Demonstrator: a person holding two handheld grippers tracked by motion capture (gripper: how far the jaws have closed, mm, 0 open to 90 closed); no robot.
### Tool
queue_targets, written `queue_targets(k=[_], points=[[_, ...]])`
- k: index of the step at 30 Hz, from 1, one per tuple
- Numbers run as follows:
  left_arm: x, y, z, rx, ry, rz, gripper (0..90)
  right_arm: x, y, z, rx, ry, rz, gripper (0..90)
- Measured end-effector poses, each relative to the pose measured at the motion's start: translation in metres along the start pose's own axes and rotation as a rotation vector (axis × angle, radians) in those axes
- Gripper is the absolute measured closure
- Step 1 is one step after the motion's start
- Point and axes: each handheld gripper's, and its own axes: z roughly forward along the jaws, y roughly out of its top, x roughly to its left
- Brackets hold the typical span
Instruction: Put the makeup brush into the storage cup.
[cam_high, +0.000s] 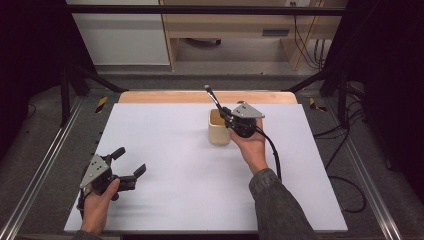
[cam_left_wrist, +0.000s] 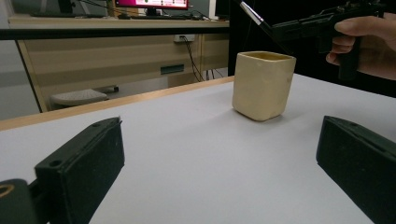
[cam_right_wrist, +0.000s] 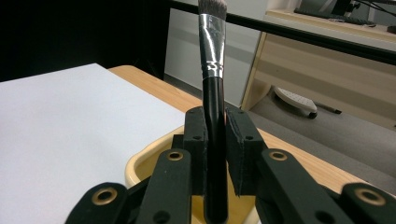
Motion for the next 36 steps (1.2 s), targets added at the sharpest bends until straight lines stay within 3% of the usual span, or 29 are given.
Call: queue_targets(k=[36], points=[[-0.0013,0.0006,-0.0001,0.001,-0.010,0.012,0.5,0.0015,-0.0089,0.0089,0.032,0.018,0.016,79.3]])
